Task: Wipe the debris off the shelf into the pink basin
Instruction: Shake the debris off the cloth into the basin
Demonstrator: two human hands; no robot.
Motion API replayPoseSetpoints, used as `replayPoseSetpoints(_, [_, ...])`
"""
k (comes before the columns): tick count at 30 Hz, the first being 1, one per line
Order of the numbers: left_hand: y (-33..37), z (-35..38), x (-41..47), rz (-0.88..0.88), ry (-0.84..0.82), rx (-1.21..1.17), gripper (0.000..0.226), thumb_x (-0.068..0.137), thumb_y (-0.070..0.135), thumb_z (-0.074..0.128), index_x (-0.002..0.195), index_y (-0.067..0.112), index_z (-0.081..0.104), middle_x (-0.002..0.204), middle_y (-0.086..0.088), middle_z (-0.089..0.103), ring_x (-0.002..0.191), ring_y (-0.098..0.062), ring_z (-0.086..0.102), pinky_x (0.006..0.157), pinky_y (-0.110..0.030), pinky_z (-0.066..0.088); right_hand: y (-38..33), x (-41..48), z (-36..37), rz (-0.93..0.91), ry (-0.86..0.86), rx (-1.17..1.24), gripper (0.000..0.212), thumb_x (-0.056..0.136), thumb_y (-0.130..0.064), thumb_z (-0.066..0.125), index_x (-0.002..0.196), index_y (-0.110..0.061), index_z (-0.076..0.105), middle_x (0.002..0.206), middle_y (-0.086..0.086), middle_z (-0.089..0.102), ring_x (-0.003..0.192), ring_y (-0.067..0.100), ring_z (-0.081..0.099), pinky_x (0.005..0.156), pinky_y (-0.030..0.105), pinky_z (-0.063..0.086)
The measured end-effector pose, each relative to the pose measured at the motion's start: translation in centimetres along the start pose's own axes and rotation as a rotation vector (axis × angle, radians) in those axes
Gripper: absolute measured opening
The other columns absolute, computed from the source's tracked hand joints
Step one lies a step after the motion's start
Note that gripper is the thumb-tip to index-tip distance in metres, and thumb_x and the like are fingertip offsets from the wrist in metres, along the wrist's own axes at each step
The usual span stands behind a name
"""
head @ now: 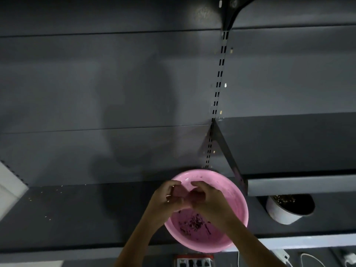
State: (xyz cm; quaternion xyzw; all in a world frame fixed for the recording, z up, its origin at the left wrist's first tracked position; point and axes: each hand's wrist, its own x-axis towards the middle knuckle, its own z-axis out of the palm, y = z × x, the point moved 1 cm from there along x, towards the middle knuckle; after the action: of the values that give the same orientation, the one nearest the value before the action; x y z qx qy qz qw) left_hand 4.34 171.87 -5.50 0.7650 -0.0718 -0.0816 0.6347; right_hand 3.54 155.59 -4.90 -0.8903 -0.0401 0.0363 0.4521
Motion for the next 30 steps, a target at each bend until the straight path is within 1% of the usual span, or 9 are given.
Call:
replayPoseSetpoints(3, [-0.7,0.1,-0.1,0.029,-0.038,0.045,0.035,0.074,0.004,0.069,0.099,0.026,0.062,0.095,0.005,0.068,0.089,-0.001,0.063,0.071,-0.012,0.049,1.0,0.3,-0.2,-0.08,-0.053,-0.152,0.041,0.076,-0.021,0.066,0.115,-0.03,0.057,0.104,-0.011,0.066,0.091,0.001,0.059,0.085,0.015,0.049])
replayPoseSetpoints(7, [-1.7,0.0,0.2,-0.011,-0.092,0.058,0.039,0.074,0.004,0.066,0.102,0.031,0.062,0.103,0.004,0.065,0.096,-0.004,0.062,0.074,-0.017,0.051,3.1,0.3,-0.5,-0.057,-0.15,-0.155,0.028,0.075,-0.02,0.069,0.101,-0.028,0.061,0.094,-0.014,0.067,0.077,-0.008,0.055,0.065,-0.003,0.04])
replayPoseSetpoints(11, [-3.1,0.0,0.4,-0.105,-0.117,0.016,0.055,0.077,0.004,0.074,0.121,0.029,0.052,0.121,0.008,0.054,0.11,-0.01,0.056,0.084,-0.02,0.051,3.9,-0.2,-0.8,0.029,-0.176,0.156,0.026,0.071,-0.021,0.073,0.076,-0.038,0.054,0.069,-0.022,0.063,0.068,-0.005,0.059,0.06,0.011,0.048])
replayPoseSetpoints(14, [-3.8,0.8,0.3,-0.238,-0.223,-0.243,0.055,0.071,0.006,0.078,0.12,0.01,0.056,0.113,-0.005,0.066,0.102,-0.02,0.064,0.083,-0.028,0.053,4.6,-0.7,-0.4,0.112,-0.058,0.553,0.024,0.077,-0.011,0.069,0.095,-0.024,0.062,0.091,-0.007,0.071,0.091,0.014,0.065,0.077,0.031,0.055])
replayPoseSetpoints(17, [-5.1,2.3,0.3,-0.318,-0.151,-0.197,0.033,0.078,0.001,0.071,0.109,-0.004,0.059,0.095,-0.017,0.069,0.09,-0.028,0.066,0.085,-0.042,0.054,6.2,-1.0,0.6,0.308,-0.064,0.741,0.031,0.078,-0.004,0.066,0.108,-0.009,0.061,0.097,0.011,0.069,0.094,0.029,0.064,0.082,0.042,0.053])
replayPoseSetpoints(20, [-7.3,3.4,0.8,-0.414,-0.024,-0.082,0.017,0.082,0.006,0.069,0.097,0.003,0.061,0.091,-0.018,0.068,0.081,-0.028,0.068,0.074,-0.039,0.058,8.8,-1.2,1.5,0.507,-0.173,0.703,0.023,0.081,0.003,0.059,0.104,0.0,0.059,0.083,0.012,0.069,0.077,0.026,0.067,0.066,0.034,0.055])
replayPoseSetpoints(23, [-9.4,4.4,2.3,-0.538,0.002,-0.088,0.035,0.08,0.006,0.07,0.11,0.009,0.051,0.096,-0.011,0.062,0.074,-0.02,0.068,0.056,-0.025,0.056,10.8,0.0,1.9,0.629,-0.075,0.592,0.017,0.081,0.004,0.06,0.096,-0.004,0.058,0.078,0.013,0.066,0.066,0.024,0.066,0.055,0.032,0.054])
replayPoseSetpoints(27, [-11.2,5.3,5.5,-0.5,0.008,0.042,0.056,0.078,-0.001,0.069,0.124,0.007,0.038,0.102,-0.003,0.052,0.096,-0.029,0.062,0.078,-0.047,0.057,12.2,3.5,2.2,0.548,0.08,0.361,0.021,0.077,0.007,0.062,0.079,-0.013,0.053,0.085,0.016,0.064,0.078,0.034,0.064,0.077,0.051,0.055])
replayPoseSetpoints(30, [-12.3,5.5,7.1,-0.418,0.005,0.173,0.055,0.079,0.006,0.07,0.125,0.012,0.042,0.109,-0.004,0.055,0.103,-0.028,0.06,0.084,-0.046,0.054,13.8,5.3,2.6,0.516,0.089,0.208,0.021,0.078,0.003,0.061,0.095,-0.005,0.053,0.093,0.016,0.065,0.084,0.033,0.065,0.078,0.052,0.055])
